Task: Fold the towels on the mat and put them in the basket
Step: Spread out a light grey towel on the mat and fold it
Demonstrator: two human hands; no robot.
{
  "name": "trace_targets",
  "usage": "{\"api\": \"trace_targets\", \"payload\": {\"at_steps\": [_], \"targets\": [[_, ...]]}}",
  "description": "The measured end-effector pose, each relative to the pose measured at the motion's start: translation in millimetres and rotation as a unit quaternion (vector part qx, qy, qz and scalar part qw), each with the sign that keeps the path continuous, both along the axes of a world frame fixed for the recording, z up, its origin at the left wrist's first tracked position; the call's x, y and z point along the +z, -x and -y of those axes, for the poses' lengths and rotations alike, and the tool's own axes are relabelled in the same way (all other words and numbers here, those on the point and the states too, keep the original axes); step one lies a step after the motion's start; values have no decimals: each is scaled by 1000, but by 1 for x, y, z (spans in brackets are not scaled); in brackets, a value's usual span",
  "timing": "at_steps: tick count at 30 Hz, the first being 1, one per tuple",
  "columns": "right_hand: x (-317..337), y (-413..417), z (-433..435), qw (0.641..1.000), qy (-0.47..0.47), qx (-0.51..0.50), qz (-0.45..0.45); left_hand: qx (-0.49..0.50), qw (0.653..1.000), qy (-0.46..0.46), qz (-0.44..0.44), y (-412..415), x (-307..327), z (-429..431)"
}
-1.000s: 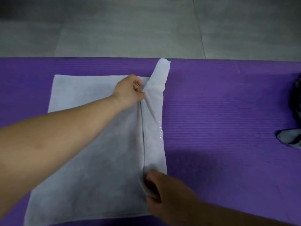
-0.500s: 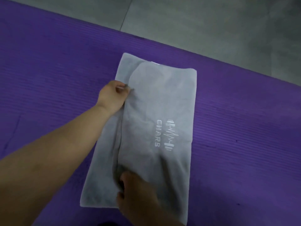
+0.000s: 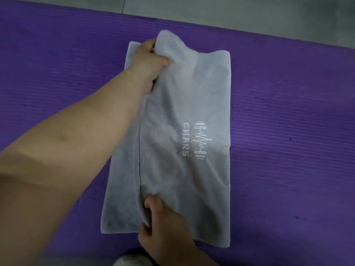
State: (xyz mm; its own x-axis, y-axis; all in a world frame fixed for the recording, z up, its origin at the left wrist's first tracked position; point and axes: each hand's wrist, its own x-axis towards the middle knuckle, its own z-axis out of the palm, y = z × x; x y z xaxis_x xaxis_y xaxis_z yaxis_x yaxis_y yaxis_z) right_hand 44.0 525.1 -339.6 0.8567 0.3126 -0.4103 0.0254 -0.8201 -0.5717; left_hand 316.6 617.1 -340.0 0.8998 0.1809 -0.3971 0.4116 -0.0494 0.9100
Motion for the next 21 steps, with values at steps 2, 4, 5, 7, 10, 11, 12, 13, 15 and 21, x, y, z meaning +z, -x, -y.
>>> {"api": "trace_targets", "payload": {"at_steps": [2,4,5,7,10,11,12,13,15,21], "targets": [[5,1,-8,999,-39,-4,28,-7,994,-81,75,-8,9,-5],[3,-3,-20,998,-57,-20,30,-27,982,-141,123,-15,20,-13],[3,-6,-26,996,-80,-24,19,-43,976,-171,126,-18,22,-18],[4,-13,-33,996,-86,-14,-2,-80,966,-233,74,-21,15,-32],[3,-20,-38,986,-116,49,-106,-81,963,-253,-36,-5,-5,-52],[6,-22,-38,978,-124,71,-153,-67,968,-238,-44,8,-8,-55],[7,-21,-36,977,-119,84,-156,-51,973,-222,-40,22,-9,-56],[5,-20,-35,978,-117,91,-146,-35,977,-206,-31,39,-11,-56],[-2,-13,-35,972,-126,113,-162,-16,984,-176,-25,77,-11,-56],[1,-20,14,974,-111,188,59,-23,978,-199,-64,201,-18,-63]]}}
